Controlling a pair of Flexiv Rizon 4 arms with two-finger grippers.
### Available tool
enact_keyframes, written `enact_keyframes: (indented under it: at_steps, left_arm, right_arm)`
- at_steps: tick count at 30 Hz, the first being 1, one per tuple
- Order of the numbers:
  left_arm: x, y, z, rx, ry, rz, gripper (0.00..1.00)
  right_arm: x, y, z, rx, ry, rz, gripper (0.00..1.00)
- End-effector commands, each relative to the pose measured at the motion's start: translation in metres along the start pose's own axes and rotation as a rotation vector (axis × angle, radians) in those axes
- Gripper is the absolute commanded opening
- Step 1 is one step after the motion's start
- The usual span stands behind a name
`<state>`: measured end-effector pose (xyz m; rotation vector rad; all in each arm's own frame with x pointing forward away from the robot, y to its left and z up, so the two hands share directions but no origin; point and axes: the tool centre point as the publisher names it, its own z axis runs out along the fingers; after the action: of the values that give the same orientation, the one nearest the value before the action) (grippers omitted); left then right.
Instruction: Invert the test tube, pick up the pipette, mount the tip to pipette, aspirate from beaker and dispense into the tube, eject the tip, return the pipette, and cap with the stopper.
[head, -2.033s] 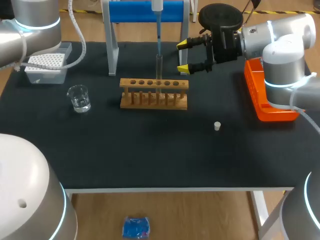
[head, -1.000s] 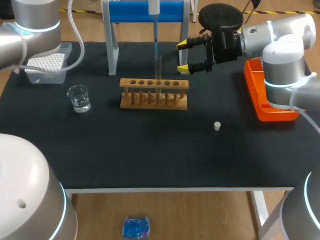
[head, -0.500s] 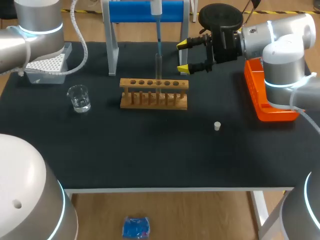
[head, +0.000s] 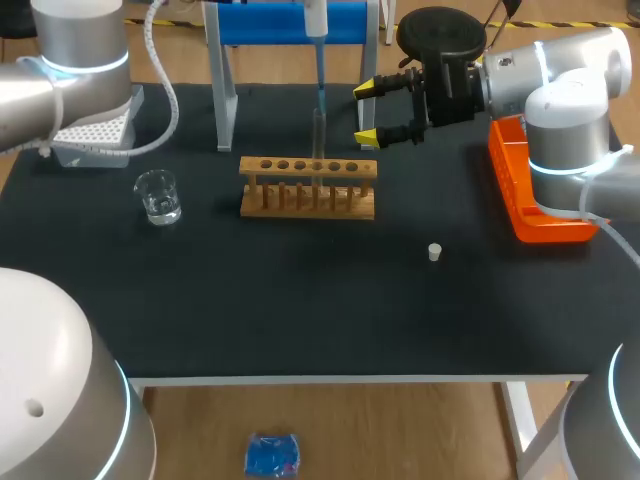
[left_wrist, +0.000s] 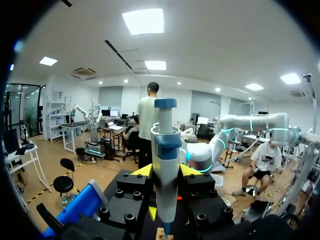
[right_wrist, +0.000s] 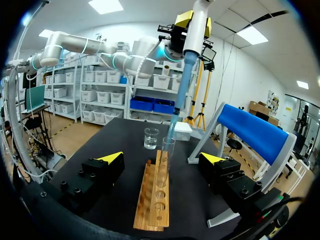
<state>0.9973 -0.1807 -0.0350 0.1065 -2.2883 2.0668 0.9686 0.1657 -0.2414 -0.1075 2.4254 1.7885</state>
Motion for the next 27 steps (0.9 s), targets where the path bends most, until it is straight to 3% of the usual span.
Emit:
enact_keyframes:
  at_steps: [1,14,27]
  left_arm:
    - [0.005,0.001,-0.002,-0.002,-0.010,-0.003,0.00]
    - [0.009,0.003,-0.010,-0.016,-0.038,-0.012,0.00]
    - [-0.002,0.011,-0.012,-0.002,-0.047,-0.013,0.00]
  right_arm:
    - [0.000,0.000,0.000,0.000,0.000,-0.001,1.00]
    - [0.000,0.000,0.000,0.000,0.000,-0.001,1.00]
    - [0.000,0.000,0.000,0.000,0.000,-0.001,1.00]
